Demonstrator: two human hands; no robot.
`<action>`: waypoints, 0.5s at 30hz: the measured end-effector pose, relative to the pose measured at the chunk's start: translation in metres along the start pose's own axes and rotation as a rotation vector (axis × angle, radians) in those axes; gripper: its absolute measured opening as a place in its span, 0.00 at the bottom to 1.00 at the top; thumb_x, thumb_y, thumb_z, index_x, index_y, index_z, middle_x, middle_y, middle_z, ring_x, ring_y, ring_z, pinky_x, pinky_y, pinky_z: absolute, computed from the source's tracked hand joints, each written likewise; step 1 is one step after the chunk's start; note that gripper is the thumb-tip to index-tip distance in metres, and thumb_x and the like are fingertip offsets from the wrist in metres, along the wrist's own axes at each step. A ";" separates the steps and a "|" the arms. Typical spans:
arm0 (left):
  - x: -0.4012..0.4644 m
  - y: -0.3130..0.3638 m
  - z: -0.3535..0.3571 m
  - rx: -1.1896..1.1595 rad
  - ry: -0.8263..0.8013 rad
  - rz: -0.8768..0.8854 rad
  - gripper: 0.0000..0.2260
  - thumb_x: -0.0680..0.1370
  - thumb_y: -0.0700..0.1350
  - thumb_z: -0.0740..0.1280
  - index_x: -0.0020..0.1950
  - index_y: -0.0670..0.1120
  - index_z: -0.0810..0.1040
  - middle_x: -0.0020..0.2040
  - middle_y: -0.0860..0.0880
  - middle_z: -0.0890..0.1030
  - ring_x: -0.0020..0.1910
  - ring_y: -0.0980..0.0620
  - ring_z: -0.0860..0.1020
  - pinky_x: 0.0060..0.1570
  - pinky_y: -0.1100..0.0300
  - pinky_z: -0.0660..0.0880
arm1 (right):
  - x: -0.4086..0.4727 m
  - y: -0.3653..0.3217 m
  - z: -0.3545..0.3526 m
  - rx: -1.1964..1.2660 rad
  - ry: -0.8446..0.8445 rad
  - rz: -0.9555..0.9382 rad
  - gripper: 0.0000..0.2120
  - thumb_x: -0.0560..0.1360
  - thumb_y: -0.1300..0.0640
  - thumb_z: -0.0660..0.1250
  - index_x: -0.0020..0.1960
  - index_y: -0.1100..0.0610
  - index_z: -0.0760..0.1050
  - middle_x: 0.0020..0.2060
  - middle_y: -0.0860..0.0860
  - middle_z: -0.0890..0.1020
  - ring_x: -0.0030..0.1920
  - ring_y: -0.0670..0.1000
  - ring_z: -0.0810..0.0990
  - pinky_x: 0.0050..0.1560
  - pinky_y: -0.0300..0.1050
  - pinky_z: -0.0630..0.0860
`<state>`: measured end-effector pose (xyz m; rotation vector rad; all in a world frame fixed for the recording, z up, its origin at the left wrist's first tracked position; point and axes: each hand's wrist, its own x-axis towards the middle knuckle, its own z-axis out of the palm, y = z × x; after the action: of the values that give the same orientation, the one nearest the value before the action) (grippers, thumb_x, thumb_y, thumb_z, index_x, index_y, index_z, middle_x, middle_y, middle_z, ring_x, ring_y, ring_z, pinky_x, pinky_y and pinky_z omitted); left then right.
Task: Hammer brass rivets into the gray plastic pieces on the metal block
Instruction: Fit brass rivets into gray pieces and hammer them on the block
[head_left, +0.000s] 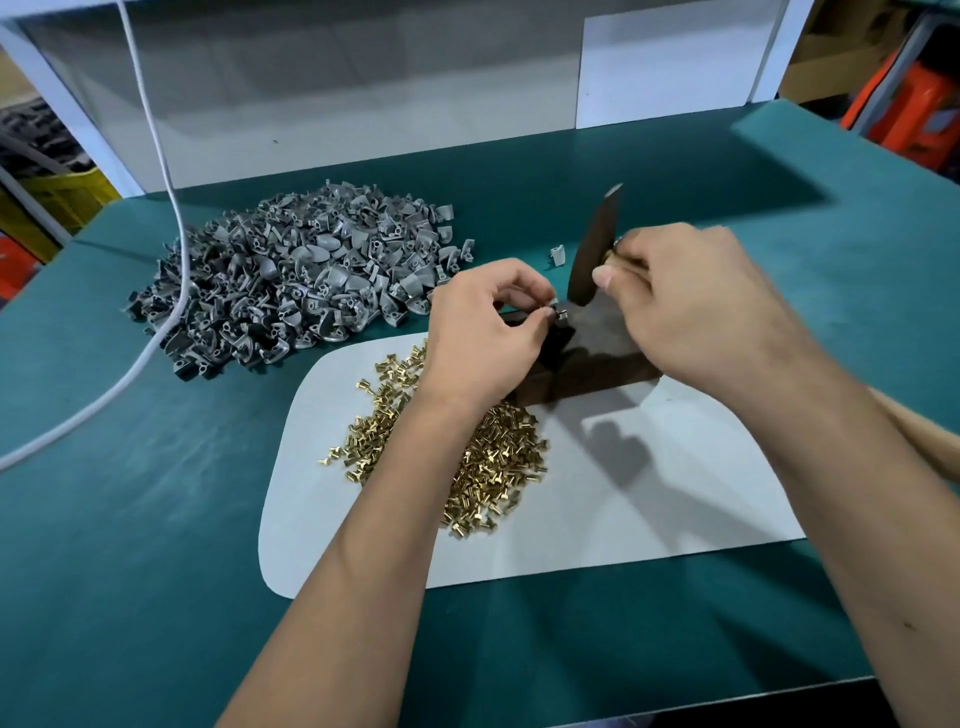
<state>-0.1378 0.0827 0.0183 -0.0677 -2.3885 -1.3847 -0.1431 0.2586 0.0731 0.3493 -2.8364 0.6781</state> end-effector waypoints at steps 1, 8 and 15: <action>0.000 -0.001 -0.001 0.005 -0.005 0.003 0.06 0.73 0.38 0.75 0.43 0.50 0.83 0.39 0.53 0.85 0.44 0.56 0.84 0.52 0.55 0.82 | -0.001 0.002 0.001 0.045 0.031 0.008 0.13 0.82 0.47 0.63 0.41 0.52 0.71 0.34 0.50 0.75 0.40 0.62 0.76 0.37 0.48 0.69; 0.004 -0.011 -0.007 -0.006 -0.065 -0.081 0.04 0.72 0.41 0.78 0.40 0.48 0.84 0.49 0.54 0.86 0.56 0.60 0.81 0.63 0.54 0.75 | -0.005 0.004 0.008 0.025 -0.069 0.046 0.18 0.84 0.47 0.58 0.40 0.56 0.68 0.35 0.55 0.74 0.40 0.64 0.75 0.36 0.51 0.68; 0.007 -0.014 -0.007 -0.011 -0.098 -0.106 0.04 0.73 0.43 0.78 0.41 0.48 0.84 0.51 0.54 0.85 0.58 0.59 0.81 0.63 0.56 0.75 | -0.002 -0.004 0.003 0.114 0.098 -0.100 0.15 0.83 0.46 0.58 0.43 0.54 0.70 0.33 0.53 0.75 0.36 0.60 0.74 0.34 0.50 0.68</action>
<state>-0.1453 0.0686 0.0122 -0.0124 -2.4971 -1.4742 -0.1408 0.2537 0.0718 0.4591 -2.6744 0.8154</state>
